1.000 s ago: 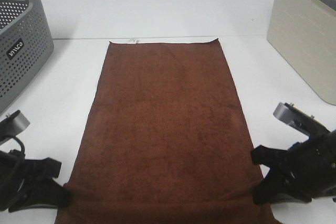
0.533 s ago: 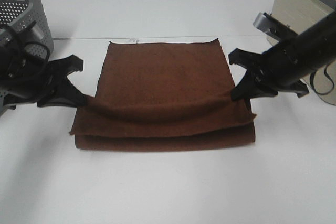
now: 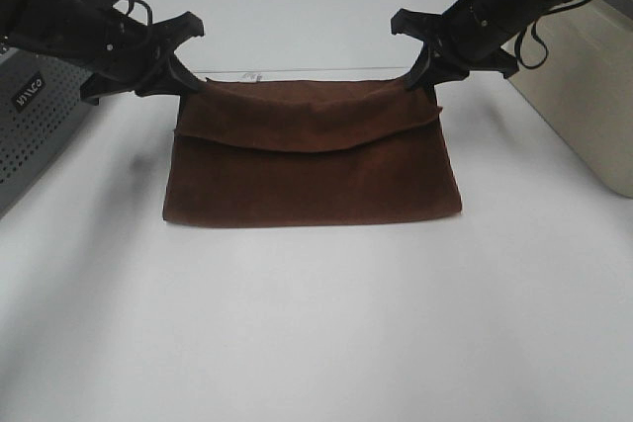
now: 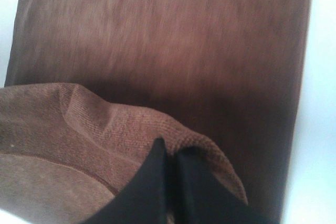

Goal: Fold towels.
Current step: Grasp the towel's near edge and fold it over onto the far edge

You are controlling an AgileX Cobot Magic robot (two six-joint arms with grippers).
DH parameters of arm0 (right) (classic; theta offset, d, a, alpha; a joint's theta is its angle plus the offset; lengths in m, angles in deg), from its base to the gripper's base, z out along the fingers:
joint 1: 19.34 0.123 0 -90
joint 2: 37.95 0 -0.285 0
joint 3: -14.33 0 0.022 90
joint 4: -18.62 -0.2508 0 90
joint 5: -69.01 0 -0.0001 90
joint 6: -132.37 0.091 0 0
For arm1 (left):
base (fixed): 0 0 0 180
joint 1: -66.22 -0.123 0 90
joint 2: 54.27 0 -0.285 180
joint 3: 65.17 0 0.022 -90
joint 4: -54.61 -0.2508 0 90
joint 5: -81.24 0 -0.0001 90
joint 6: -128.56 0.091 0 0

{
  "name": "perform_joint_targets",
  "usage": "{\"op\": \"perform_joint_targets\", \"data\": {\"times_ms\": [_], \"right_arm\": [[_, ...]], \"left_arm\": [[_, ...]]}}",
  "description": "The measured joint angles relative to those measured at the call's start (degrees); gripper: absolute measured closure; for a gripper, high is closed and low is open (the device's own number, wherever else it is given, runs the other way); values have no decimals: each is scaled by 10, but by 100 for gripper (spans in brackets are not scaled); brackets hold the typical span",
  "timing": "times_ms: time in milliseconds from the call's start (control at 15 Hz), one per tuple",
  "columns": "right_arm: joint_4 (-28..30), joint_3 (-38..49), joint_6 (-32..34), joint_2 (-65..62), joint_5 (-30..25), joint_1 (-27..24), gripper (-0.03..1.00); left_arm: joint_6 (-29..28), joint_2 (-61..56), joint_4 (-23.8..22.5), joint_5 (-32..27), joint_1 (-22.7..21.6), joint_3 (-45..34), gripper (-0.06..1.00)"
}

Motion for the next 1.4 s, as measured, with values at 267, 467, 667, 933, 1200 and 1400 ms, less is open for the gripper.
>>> {"op": "perform_joint_targets", "data": {"times_ms": [267,467,667,933,1200,1400], "right_arm": [[86,-180,39,108,-1,-2,97],[105,-264,45,177,1,-7,97],[106,-280,45,205,19,-7,97],[103,-282,45,219,45,-7,70],[104,-282,52,213,1,-7,13],[113,-282,54,185,-76,-7,10]], "left_arm": [[-2,102,0,39,0,142,94],[-2,177,0,50,-1,227,94],[-2,210,0,56,-1,268,94],[-2,217,-19,84,-1,284,67],[-2,217,-41,65,-1,284,10],[-2,198,-109,-1,-1,284,6]]}}
